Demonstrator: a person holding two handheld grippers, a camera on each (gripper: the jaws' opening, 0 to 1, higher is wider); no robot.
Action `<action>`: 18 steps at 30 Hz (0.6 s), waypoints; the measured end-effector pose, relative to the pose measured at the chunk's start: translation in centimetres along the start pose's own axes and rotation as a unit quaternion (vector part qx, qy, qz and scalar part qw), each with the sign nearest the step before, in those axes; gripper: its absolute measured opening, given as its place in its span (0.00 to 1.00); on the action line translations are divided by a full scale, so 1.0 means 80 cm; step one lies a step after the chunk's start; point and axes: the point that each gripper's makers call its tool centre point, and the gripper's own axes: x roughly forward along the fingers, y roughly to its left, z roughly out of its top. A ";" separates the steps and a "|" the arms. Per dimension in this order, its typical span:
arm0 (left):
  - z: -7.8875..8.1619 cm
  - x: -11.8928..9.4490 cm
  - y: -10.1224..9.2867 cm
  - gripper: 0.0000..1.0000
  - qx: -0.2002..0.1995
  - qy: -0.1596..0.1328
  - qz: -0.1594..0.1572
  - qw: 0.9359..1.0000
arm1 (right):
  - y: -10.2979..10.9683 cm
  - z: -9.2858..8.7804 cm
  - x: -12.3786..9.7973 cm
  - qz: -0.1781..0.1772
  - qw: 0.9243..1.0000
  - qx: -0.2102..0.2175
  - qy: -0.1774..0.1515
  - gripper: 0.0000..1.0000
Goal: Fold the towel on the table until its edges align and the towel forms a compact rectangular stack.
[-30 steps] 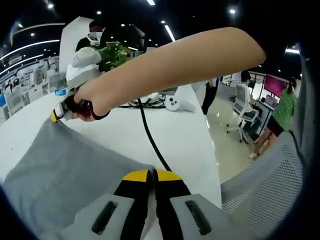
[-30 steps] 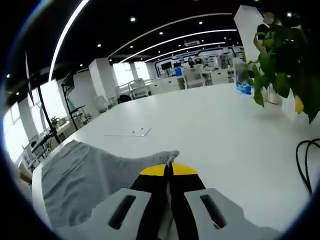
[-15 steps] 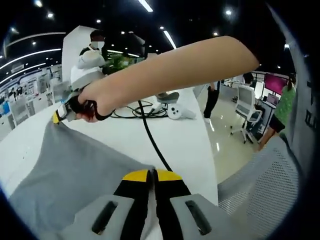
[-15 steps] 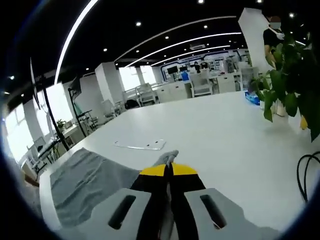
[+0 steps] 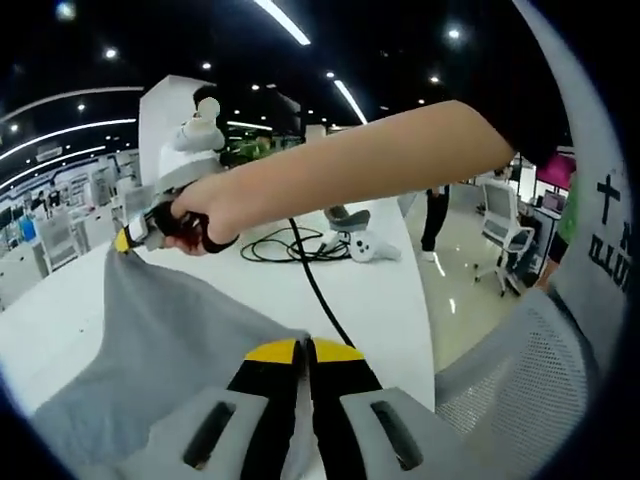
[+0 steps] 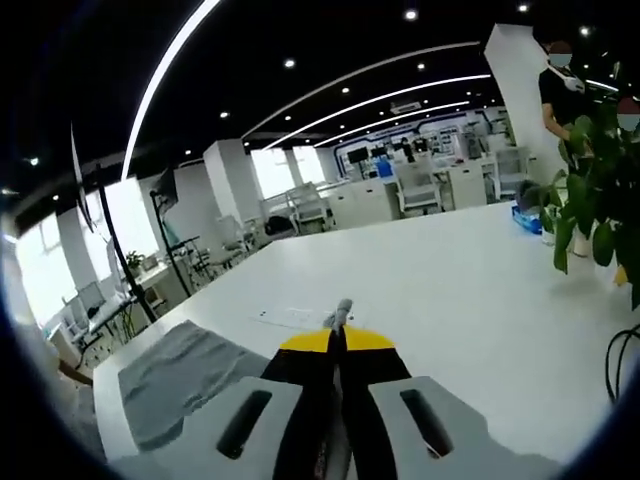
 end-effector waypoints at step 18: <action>0.026 -0.109 0.050 0.03 -0.001 -0.040 0.080 0.996 | 0.091 0.060 0.038 0.041 0.999 -0.002 -0.028 0.00</action>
